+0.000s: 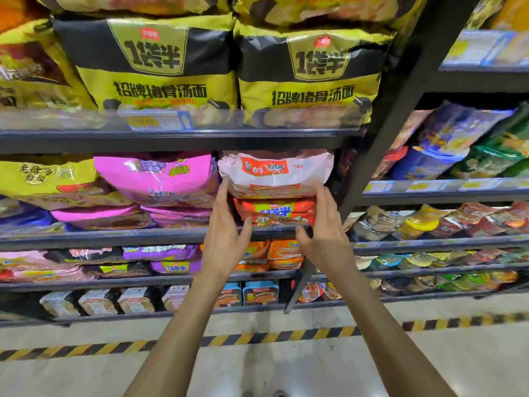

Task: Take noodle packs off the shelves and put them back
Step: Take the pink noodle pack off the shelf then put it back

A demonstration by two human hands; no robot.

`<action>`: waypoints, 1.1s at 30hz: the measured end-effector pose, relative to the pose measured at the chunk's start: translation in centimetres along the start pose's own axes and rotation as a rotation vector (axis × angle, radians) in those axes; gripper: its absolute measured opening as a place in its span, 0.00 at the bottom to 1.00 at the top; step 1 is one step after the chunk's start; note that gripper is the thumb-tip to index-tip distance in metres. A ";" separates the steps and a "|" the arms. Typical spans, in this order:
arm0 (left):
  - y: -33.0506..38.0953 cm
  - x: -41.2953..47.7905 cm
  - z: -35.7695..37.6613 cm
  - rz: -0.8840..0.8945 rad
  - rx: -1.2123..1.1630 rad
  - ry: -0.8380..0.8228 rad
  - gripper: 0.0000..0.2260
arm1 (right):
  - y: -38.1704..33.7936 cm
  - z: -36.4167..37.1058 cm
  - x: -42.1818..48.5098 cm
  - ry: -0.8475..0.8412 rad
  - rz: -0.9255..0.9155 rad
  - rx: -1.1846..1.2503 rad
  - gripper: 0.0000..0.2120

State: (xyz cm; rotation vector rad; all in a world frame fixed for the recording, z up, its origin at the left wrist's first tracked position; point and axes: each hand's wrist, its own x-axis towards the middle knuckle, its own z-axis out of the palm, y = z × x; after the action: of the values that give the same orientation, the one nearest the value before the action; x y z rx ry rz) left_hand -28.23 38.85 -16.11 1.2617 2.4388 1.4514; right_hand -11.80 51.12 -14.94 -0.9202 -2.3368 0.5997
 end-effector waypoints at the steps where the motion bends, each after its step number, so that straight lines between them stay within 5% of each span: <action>1: -0.3 0.0 0.5 0.011 -0.033 0.005 0.41 | 0.1 0.4 0.2 0.029 0.025 0.041 0.42; 9: -2.1 2.0 2.9 0.094 -0.161 0.075 0.47 | 1.1 2.5 2.8 0.125 0.084 0.263 0.46; 22: -0.4 1.4 3.2 0.115 -0.210 0.130 0.40 | 1.1 4.0 3.8 0.249 0.029 0.304 0.46; 33: -1.5 0.7 1.9 0.079 -0.209 0.127 0.38 | 0.7 3.3 2.5 0.261 -0.002 0.017 0.39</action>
State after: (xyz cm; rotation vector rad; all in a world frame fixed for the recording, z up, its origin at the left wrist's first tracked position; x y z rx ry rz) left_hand -28.82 40.28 -18.02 1.2701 2.2577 1.8061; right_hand -15.12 52.78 -17.01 -0.9285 -2.0965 0.4672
